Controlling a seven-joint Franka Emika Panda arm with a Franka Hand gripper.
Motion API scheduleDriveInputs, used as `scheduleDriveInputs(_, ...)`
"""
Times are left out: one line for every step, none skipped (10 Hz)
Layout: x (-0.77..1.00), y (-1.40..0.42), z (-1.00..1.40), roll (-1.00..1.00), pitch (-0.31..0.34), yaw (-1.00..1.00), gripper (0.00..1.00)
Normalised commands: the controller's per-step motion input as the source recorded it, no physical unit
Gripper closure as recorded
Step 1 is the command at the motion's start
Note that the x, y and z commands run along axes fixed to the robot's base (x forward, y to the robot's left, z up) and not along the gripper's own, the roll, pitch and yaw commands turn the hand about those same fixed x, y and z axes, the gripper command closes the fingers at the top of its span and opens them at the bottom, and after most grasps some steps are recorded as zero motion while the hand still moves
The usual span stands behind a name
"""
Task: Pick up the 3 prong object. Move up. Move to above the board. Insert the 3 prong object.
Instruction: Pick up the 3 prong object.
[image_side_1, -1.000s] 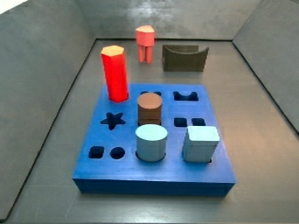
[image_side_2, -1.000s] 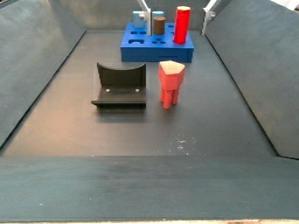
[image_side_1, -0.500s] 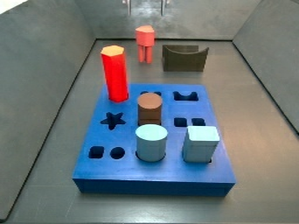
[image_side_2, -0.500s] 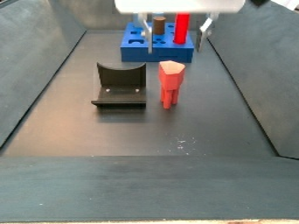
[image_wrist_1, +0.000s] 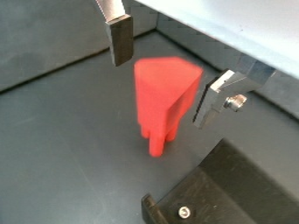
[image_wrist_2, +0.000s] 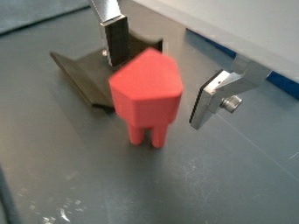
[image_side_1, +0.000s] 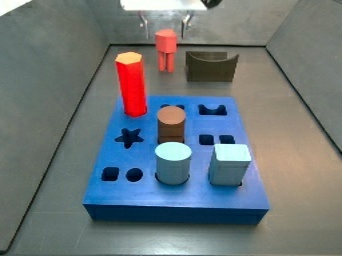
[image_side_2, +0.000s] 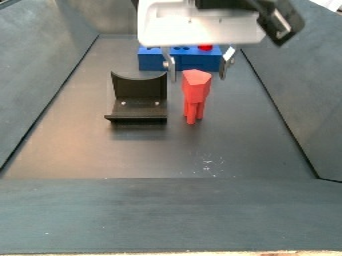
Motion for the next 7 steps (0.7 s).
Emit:
scheduleDriveInputs(-0.12, 0.05, -0.65, -0.19, -0.121, 0.15, 0.00)
scheduleDriveInputs(-0.17, 0.05, -0.21, 0.00, -0.080, 0.15, 0.00)
scheduleDriveInputs(-0.09, 0.03, -0.14, 0.00, -0.051, 0.14, 0.00)
scheduleDriveInputs(-0.01, 0.00, -0.12, 0.00, -0.031, 0.11, 0.00)
scheduleDriveInputs(-0.01, 0.00, -0.01, 0.00, -0.024, 0.00, 0.00)
scheduleDriveInputs(-0.06, 0.01, -0.01, -0.02, -0.054, 0.00, 0.00)
scheduleDriveInputs(0.00, 0.00, 0.00, 0.00, 0.000, 0.00, 0.00)
